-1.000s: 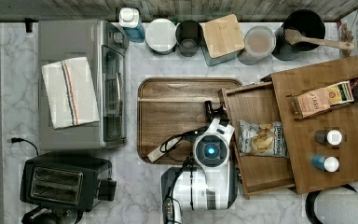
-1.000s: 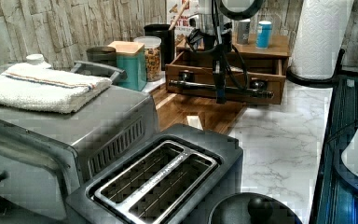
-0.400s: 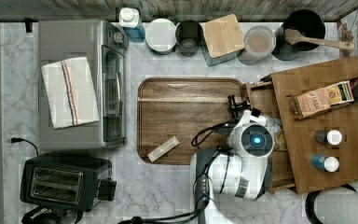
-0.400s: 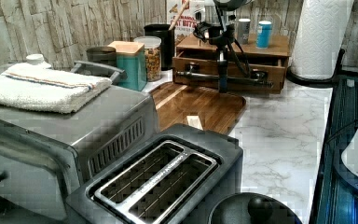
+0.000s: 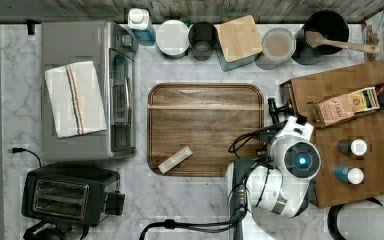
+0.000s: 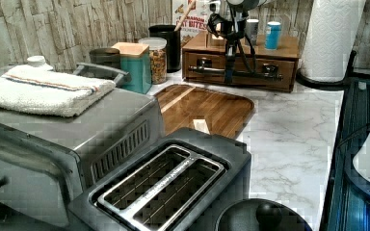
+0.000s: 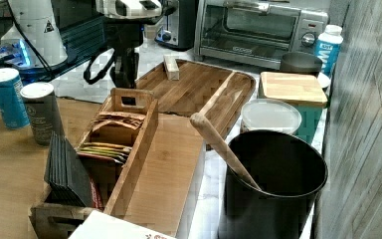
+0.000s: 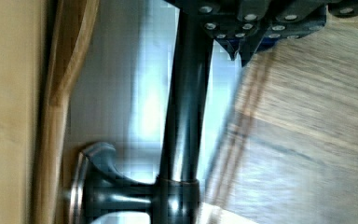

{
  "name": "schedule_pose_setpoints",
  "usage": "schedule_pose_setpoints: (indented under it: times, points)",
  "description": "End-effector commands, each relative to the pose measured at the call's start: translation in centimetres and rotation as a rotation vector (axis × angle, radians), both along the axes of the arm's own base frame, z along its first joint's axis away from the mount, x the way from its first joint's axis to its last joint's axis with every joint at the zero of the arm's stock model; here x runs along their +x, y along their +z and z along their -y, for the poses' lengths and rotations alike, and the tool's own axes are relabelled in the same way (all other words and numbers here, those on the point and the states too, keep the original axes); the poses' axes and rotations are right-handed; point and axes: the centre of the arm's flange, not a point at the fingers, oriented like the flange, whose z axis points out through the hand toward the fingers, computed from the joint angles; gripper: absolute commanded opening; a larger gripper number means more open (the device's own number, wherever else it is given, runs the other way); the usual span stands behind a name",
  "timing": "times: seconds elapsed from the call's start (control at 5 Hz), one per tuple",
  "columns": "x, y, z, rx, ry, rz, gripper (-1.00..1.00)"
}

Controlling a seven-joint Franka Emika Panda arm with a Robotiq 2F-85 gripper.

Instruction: Close the drawer.

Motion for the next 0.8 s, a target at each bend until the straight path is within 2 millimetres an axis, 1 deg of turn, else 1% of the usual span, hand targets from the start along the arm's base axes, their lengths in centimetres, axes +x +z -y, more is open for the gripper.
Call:
schedule_pose_setpoints:
  times: [0.2, 0.8]
  points:
    - [2.65, 11.11, 12.35, -0.189, -0.171, 0.193, -1.00]
    - [2.64, 11.11, 12.35, -0.189, -0.171, 0.192, -1.00]
